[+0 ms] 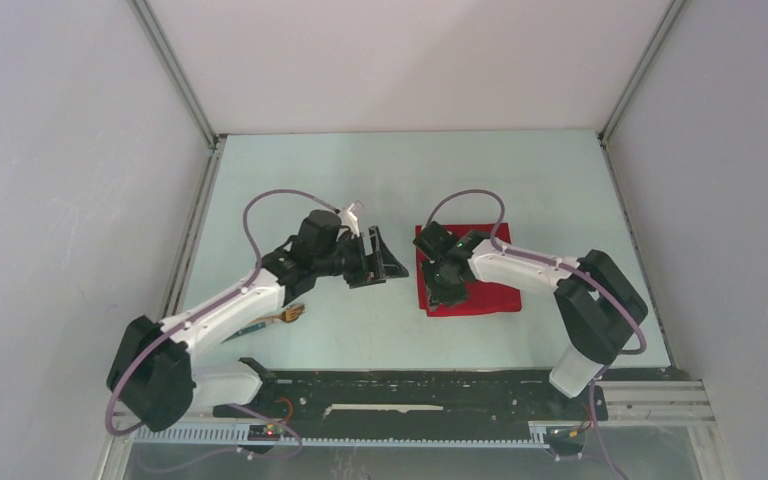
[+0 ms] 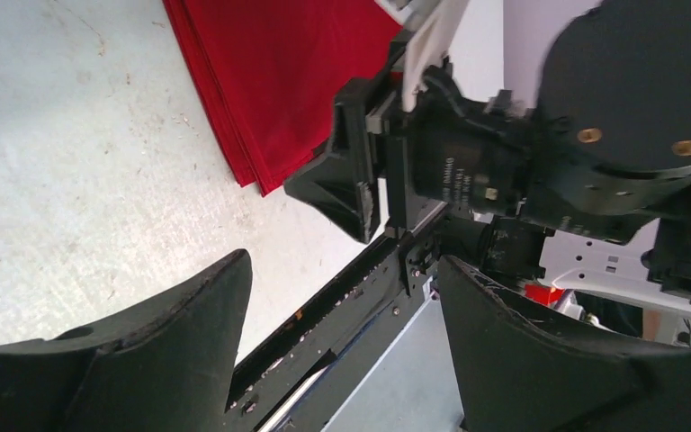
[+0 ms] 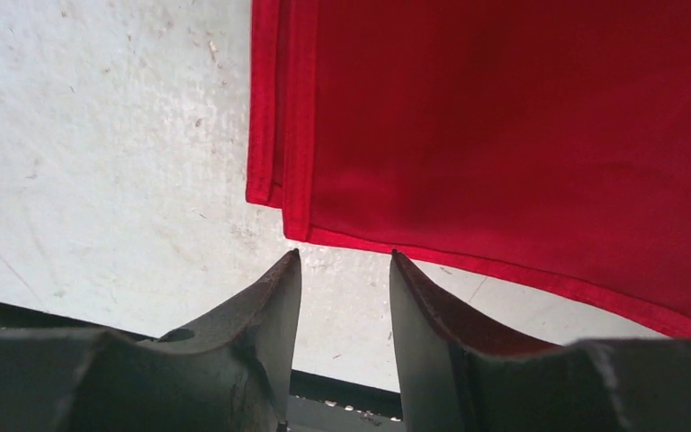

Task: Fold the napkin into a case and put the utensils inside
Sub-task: Smooth out the square-folded napkin at the center of the board.

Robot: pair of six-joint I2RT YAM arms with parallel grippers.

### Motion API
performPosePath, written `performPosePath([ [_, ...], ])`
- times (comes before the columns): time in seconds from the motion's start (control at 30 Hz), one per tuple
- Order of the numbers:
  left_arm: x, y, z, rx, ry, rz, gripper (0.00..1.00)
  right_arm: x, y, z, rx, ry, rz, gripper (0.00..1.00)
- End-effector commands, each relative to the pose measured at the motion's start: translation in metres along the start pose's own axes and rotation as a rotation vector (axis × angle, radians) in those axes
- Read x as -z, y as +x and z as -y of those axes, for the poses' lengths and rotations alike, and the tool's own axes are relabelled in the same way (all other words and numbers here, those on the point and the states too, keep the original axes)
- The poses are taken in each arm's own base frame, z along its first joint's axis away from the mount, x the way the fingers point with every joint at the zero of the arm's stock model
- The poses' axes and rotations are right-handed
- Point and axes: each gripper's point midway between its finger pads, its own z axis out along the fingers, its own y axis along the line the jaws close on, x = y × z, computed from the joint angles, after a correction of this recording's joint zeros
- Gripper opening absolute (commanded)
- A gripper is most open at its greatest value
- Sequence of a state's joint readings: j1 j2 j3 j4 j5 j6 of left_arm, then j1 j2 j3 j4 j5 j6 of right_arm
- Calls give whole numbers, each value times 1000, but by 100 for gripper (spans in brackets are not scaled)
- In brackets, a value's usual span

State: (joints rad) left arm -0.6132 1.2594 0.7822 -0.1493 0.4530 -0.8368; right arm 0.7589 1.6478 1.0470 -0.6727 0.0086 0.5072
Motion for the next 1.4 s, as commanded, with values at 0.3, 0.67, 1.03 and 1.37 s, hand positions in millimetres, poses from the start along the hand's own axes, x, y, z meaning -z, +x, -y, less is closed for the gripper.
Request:
performPosePath([
  [0.3,34,-1,-17,-34,-49,89,82,-9,3,-23,91,133,-14,43],
  [0.67,51,-9,-24,-33,-42,120,82,-19,2,-26,105,186,-46,36],
  [1.03,54,-11,-27,-35,-34,115,84,-26,6,-30,118,227,-60,32],
  [1.37,53,-12,-29,-41,-35,108,85,-14,-8,-30,119,240,6,7],
])
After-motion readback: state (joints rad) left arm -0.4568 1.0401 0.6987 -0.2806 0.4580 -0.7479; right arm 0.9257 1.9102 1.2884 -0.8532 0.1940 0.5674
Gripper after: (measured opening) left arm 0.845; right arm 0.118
